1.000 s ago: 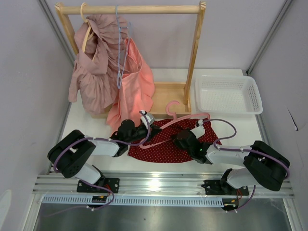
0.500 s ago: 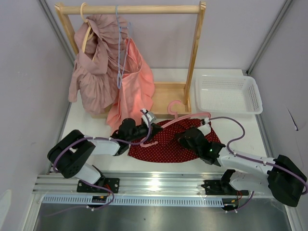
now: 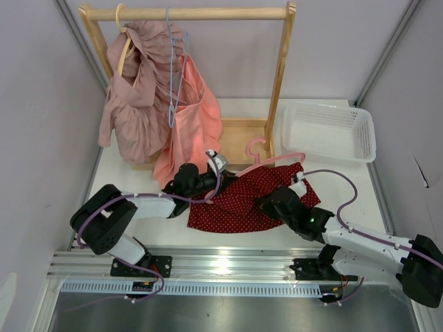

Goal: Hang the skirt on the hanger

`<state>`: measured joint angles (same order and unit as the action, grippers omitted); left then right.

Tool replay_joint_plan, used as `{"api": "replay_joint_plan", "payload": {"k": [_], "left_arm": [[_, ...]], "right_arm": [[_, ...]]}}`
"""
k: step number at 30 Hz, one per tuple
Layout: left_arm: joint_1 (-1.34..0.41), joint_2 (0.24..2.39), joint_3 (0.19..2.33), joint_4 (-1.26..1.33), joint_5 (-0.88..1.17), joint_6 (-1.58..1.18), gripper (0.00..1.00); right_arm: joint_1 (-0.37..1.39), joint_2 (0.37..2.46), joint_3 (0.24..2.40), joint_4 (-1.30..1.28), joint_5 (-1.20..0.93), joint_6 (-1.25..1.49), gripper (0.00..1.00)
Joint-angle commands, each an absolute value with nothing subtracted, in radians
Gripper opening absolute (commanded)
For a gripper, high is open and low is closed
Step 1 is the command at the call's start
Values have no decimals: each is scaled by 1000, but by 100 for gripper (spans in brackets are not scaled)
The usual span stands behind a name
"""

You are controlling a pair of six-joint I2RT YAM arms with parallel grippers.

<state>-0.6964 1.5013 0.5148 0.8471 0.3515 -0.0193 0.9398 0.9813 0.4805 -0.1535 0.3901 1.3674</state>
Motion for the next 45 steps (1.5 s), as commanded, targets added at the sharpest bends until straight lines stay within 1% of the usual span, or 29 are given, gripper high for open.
{"api": "replay_joint_plan", "payload": {"k": [1, 9, 14, 18, 20, 23, 27, 31, 32, 34, 35, 37, 38, 41, 45], "left_arm": [[-696, 1508, 589, 882, 350, 43, 0], [-695, 1441, 583, 827, 336, 63, 0], [-690, 1410, 612, 763, 339, 69, 0], [-689, 1390, 617, 732, 342, 78, 0], [-687, 1384, 626, 706, 376, 72, 0], [-689, 1359, 634, 677, 390, 60, 0], [-689, 1296, 629, 654, 379, 48, 0], [-693, 1241, 629, 630, 374, 40, 0], [-693, 1223, 624, 627, 376, 35, 0], [-703, 1215, 620, 629, 382, 25, 0], [-709, 1210, 618, 626, 383, 23, 0], [-729, 1200, 611, 623, 379, 31, 0], [-732, 1186, 607, 608, 367, 34, 0], [-741, 1161, 632, 525, 356, 57, 0], [-747, 1102, 635, 469, 351, 71, 0]], "right_arm": [[951, 927, 472, -212, 397, 1355, 0], [980, 887, 424, -267, 397, 1365, 0], [1005, 904, 399, -285, 400, 1382, 0], [1008, 836, 368, -307, 422, 1385, 0], [1005, 821, 377, -343, 431, 1368, 0], [985, 821, 391, -368, 436, 1348, 1], [974, 854, 390, -318, 402, 1292, 7], [973, 890, 393, -295, 384, 1258, 10], [971, 888, 390, -291, 379, 1250, 14], [954, 882, 397, -287, 367, 1209, 19], [951, 881, 405, -288, 359, 1195, 30], [942, 877, 443, -328, 357, 1151, 48], [937, 871, 460, -346, 368, 1135, 60], [914, 838, 534, -419, 379, 1079, 70], [861, 761, 626, -477, 411, 996, 74]]}}
